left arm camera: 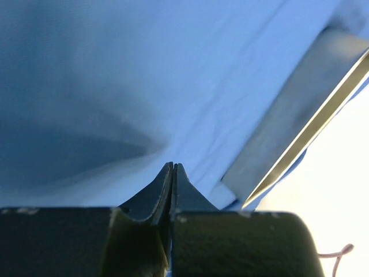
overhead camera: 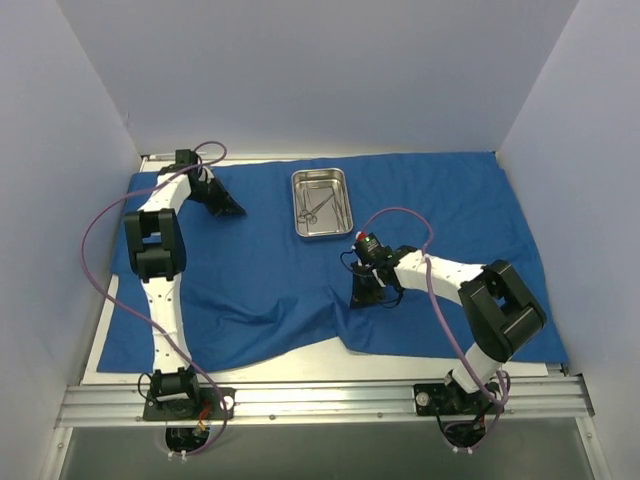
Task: Open and lay out the surgical kit
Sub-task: Smooth out the surgical kit at the center of the board.
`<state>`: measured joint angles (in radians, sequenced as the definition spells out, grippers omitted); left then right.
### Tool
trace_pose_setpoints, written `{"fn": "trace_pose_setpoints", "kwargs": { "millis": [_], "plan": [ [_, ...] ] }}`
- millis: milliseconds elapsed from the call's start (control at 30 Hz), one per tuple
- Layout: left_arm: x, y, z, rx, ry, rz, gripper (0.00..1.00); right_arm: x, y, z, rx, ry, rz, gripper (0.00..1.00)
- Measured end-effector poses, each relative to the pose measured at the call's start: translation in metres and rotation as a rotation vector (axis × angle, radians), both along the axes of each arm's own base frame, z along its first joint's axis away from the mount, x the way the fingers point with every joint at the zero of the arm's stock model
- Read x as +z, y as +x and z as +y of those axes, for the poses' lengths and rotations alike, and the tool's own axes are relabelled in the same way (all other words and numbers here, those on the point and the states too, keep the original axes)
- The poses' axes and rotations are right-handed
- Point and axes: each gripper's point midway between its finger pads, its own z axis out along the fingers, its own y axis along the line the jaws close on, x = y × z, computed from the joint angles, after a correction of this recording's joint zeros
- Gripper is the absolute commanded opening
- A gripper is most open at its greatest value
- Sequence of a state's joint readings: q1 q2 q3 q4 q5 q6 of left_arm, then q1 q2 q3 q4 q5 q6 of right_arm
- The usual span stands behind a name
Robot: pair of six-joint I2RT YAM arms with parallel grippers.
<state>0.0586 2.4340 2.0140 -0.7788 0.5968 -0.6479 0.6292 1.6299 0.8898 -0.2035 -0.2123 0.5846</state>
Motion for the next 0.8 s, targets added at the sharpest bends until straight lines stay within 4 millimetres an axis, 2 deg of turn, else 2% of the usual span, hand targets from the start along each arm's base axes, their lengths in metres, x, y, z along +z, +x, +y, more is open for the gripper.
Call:
{"fn": "trace_pose_setpoints", "kwargs": {
  "millis": [33, 133, 233, 367, 500, 567, 667, 733, 800],
  "plan": [
    [0.001, 0.006, -0.003, -0.009, -0.002, -0.013, 0.02, -0.007, -0.005, -0.003, -0.017, -0.005, 0.017, 0.00],
    [-0.002, 0.018, -0.006, -0.017, 0.016, -0.026, 0.02, -0.010, -0.010, 0.000, -0.050, 0.001, 0.013, 0.00],
    [-0.013, 0.017, -0.006, -0.014, 0.044, 0.006, 0.02, -0.009, -0.016, 0.005, -0.050, -0.027, -0.012, 0.00],
    [-0.014, 0.017, -0.003, -0.022, 0.071, 0.022, 0.02, -0.009, -0.046, 0.009, -0.007, -0.091, -0.005, 0.00],
    [-0.012, 0.031, 0.008, -0.058, 0.148, -0.014, 0.02, -0.007, -0.087, -0.019, 0.013, -0.180, 0.080, 0.00],
    [-0.012, 0.030, 0.015, -0.076, 0.201, -0.020, 0.02, 0.002, -0.094, -0.030, 0.015, -0.215, 0.094, 0.00],
    [-0.010, 0.021, 0.027, -0.086, 0.288, -0.017, 0.02, 0.031, -0.081, -0.026, 0.036, -0.210, 0.035, 0.00],
    [-0.004, 0.005, 0.034, -0.091, 0.345, -0.005, 0.02, 0.061, -0.058, -0.007, 0.058, -0.153, -0.058, 0.00],
    [0.010, -0.009, 0.039, -0.088, 0.389, -0.003, 0.02, 0.090, -0.032, 0.012, 0.072, -0.094, -0.147, 0.00]
  ]
}}
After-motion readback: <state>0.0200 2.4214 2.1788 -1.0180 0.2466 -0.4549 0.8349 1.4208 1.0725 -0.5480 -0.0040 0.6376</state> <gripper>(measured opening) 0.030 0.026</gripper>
